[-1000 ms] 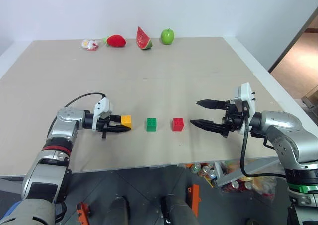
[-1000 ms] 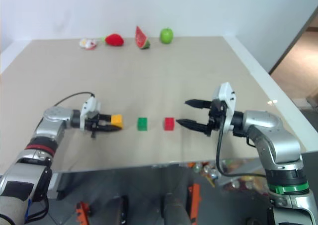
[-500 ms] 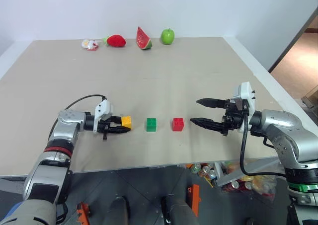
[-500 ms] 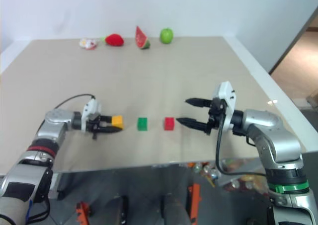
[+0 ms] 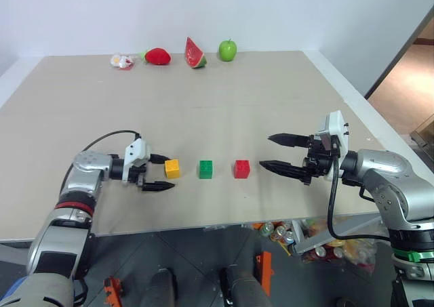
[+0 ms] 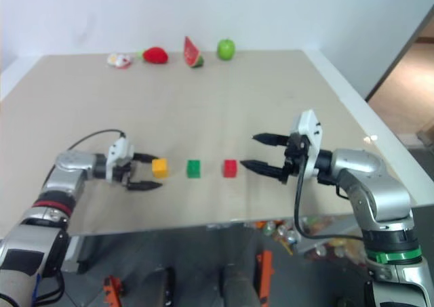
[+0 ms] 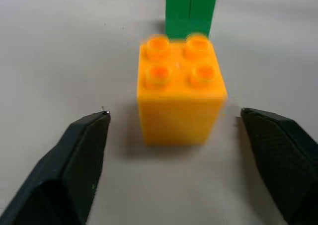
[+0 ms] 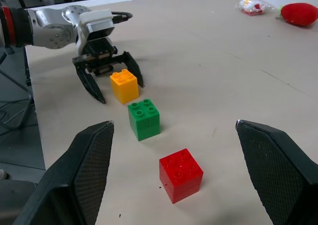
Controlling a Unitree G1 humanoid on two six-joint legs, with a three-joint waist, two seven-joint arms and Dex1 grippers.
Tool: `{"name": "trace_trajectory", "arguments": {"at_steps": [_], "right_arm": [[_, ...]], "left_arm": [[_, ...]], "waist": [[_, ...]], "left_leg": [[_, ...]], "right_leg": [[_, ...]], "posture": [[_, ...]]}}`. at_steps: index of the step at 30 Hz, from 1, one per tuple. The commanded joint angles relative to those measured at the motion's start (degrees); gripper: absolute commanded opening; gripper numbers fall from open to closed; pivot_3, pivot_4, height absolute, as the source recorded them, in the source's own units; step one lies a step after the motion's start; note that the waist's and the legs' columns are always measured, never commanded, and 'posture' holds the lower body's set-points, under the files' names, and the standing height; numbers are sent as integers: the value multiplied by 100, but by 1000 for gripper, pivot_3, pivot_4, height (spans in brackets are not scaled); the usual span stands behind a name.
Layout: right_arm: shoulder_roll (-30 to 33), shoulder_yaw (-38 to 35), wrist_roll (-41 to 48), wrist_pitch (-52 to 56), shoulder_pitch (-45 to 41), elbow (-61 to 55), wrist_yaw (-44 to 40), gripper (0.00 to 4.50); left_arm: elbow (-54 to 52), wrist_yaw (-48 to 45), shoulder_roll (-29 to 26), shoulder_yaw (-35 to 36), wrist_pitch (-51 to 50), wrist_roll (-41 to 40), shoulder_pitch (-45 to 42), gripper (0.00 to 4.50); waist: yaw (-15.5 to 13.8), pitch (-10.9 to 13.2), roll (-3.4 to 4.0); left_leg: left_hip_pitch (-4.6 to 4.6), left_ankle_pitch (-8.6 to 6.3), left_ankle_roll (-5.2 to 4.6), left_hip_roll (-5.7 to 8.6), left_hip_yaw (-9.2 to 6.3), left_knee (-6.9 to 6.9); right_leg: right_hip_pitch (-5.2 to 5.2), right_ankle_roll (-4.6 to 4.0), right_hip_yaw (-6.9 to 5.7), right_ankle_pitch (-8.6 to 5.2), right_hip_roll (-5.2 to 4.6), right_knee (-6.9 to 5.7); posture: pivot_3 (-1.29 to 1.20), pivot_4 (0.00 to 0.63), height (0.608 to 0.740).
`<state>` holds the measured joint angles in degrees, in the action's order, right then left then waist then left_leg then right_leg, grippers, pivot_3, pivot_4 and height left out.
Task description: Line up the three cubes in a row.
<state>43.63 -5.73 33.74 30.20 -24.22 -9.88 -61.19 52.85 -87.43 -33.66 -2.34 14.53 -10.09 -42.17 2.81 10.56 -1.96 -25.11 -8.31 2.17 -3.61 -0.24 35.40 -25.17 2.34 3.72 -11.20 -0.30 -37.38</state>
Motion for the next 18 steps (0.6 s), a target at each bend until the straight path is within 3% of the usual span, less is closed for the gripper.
{"name": "trace_trajectory", "arguments": {"at_steps": [1,7,14,18], "right_arm": [[189,-270,133,-28,-64,-183,-99,4070],[361,-392,65,-80,140,6,-186,4070],[397,-429,-163,-278,360,667,-178,4070],[198,-312,-196,-329,322,810,-86,4070]], "left_arm": [[-503,-169,-648,276,-424,-162,364,4353],[-1471,384,-1333,811,-1316,-460,1272,4353],[-3889,1495,-1345,1288,-3246,-1133,2195,4353],[-4625,1874,-1238,1380,-3746,-1389,2509,4353]], "waist": [[8,0,0],[-6,0,1],[-32,0,0],[-26,0,0]], "left_leg": [[0,0,0,-1,0,-2],[0,-2,1,-4,3,-10],[-3,-2,2,-4,19,-2],[2,-2,2,-4,25,-2]], "right_leg": [[-2,-1,1,-1,1,0],[-4,-4,0,-10,-3,0],[-2,-4,-3,-9,-22,1],[-3,-4,0,-9,-23,1]], "posture": [[0,150,740],[0,150,740],[0,150,740],[0,150,740]]}}
